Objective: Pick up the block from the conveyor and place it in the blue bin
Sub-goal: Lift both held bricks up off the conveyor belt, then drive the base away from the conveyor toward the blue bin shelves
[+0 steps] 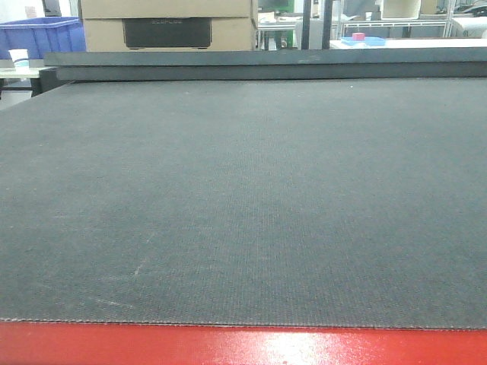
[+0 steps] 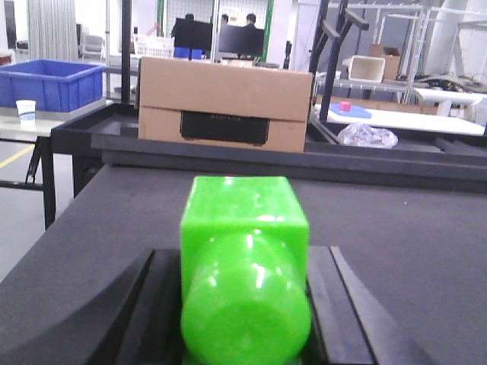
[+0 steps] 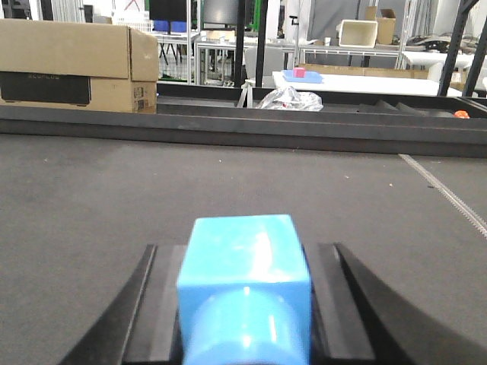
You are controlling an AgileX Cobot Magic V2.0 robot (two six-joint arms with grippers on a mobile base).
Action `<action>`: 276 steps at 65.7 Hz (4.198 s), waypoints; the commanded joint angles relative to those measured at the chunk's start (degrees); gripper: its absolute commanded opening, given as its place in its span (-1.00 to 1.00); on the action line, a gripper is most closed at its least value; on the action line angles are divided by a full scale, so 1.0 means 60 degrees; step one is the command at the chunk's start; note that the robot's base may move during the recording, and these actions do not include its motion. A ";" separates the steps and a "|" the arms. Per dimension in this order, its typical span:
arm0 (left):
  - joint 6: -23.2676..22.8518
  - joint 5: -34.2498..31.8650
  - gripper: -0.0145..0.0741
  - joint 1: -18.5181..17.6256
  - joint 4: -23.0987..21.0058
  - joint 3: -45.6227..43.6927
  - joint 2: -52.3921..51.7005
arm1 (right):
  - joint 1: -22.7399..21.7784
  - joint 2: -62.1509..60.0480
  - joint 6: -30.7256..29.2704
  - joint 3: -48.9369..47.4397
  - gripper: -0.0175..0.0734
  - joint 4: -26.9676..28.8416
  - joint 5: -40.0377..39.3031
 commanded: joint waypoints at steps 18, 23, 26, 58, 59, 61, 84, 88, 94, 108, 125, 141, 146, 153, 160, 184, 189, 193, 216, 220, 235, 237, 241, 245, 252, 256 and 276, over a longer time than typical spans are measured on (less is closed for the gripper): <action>0.0027 -0.0121 -0.92 -0.0040 0.0071 0.0008 -0.0193 | 0.0006 -0.0043 -0.0067 0.0023 -0.97 -0.0093 -0.0240; 0.0027 -0.0121 -0.92 -0.0040 0.0071 0.0008 -0.0193 | 0.0006 -0.0043 -0.0067 0.0023 -0.97 -0.0093 -0.0240; 0.0027 -0.0121 -0.92 -0.0040 0.0071 0.0008 -0.0193 | 0.0006 -0.0043 -0.0067 0.0023 -0.97 -0.0093 -0.0240; 0.0027 -0.0121 -0.92 -0.0040 0.0071 0.0008 -0.0193 | 0.0006 -0.0043 -0.0067 0.0023 -0.97 -0.0093 -0.0240; 0.0027 -0.0121 -0.92 -0.0040 0.0071 0.0008 -0.0193 | 0.0006 -0.0043 -0.0067 0.0023 -0.97 -0.0093 -0.0240; 0.0027 -0.0121 -0.92 -0.0040 0.0071 0.0008 -0.0193 | 0.0006 -0.0043 -0.0067 0.0023 -0.97 -0.0093 -0.0240; 0.0027 -0.0121 -0.92 -0.0040 0.0071 0.0008 -0.0193 | 0.0006 -0.0043 -0.0067 0.0023 -0.97 -0.0093 -0.0240; 0.0027 -0.0121 -0.92 -0.0040 0.0071 0.0008 -0.0193 | 0.0006 -0.0043 -0.0067 0.0023 -0.97 -0.0093 -0.0240; 0.0027 -0.0121 -0.92 -0.0040 0.0071 0.0008 -0.0193 | 0.0006 -0.0043 -0.0067 0.0023 -0.97 -0.0093 -0.0240; 0.0027 -0.0121 -0.92 -0.0018 0.0071 0.0008 -0.0196 | 0.0006 -0.0043 -0.0067 0.0023 -0.97 -0.0093 -0.0240; 0.0027 -0.0121 -0.92 0.0030 0.0071 0.0008 -0.0196 | 0.0006 -0.0043 -0.0067 0.0023 -0.97 -0.0093 -0.0240; 0.0027 -0.0121 -0.92 0.0030 0.0071 0.0008 -0.0196 | 0.0006 -0.0043 -0.0067 0.0023 -0.97 -0.0093 -0.0240; 0.0027 -0.0121 -0.92 0.0030 0.0071 0.0008 -0.0196 | 0.0006 -0.0043 -0.0067 0.0023 -0.97 -0.0093 -0.0240; 0.0027 -0.0121 -0.92 0.0030 0.0071 0.0008 -0.0196 | 0.0006 -0.0043 -0.0067 0.0023 -0.97 -0.0093 -0.0240; 0.0027 -0.0121 -0.92 0.0030 0.0071 0.0008 -0.0196 | 0.0006 -0.0043 -0.0067 0.0023 -0.97 -0.0093 -0.0240; 0.0027 -0.0121 -0.92 0.0030 0.0071 0.0008 -0.0196 | 0.0006 -0.0043 -0.0067 0.0023 -0.97 -0.0093 -0.0240; 0.0027 -0.0121 -0.92 0.0030 0.0071 0.0008 -0.0196 | 0.0006 -0.0043 -0.0067 0.0023 -0.97 -0.0093 -0.0240; 0.0027 -0.0121 -0.92 0.0030 0.0071 0.0008 -0.0196 | 0.0006 -0.0043 -0.0067 0.0023 -0.97 -0.0093 -0.0240; 0.0027 -0.0121 -0.92 0.0030 0.0071 0.0008 -0.0196 | 0.0006 -0.0043 -0.0067 0.0023 -0.97 -0.0093 -0.0240; 0.0027 -0.0121 -0.92 0.0030 0.0071 0.0008 -0.0196 | 0.0006 -0.0043 -0.0067 0.0023 -0.97 -0.0093 -0.0240; 0.0027 -0.0121 -0.92 0.0030 0.0071 0.0008 -0.0196 | 0.0006 -0.0043 -0.0067 0.0023 -0.97 -0.0093 -0.0240; 0.0027 -0.0121 -0.92 0.0030 0.0071 0.0008 -0.0196 | 0.0006 -0.0043 -0.0067 0.0023 -0.97 -0.0093 -0.0240; 0.0027 -0.0121 -0.92 0.0030 0.0071 0.0008 -0.0196 | 0.0006 -0.0043 -0.0067 0.0023 -0.97 -0.0093 -0.0240; 0.0027 -0.0121 -0.92 0.0030 0.0071 0.0008 -0.0196 | 0.0006 -0.0043 -0.0067 0.0023 -0.97 -0.0093 -0.0240; 0.0027 -0.0121 -0.92 0.0030 0.0071 0.0008 -0.0196 | 0.0006 -0.0043 -0.0067 0.0023 -0.97 -0.0093 -0.0240; 0.0027 -0.0121 -0.92 0.0030 0.0071 0.0008 -0.0196 | 0.0006 -0.0043 -0.0067 0.0023 -0.97 -0.0093 -0.0240; 0.0027 -0.0121 -0.92 0.0030 0.0071 0.0008 -0.0196 | 0.0006 -0.0043 -0.0067 0.0023 -0.97 -0.0093 -0.0240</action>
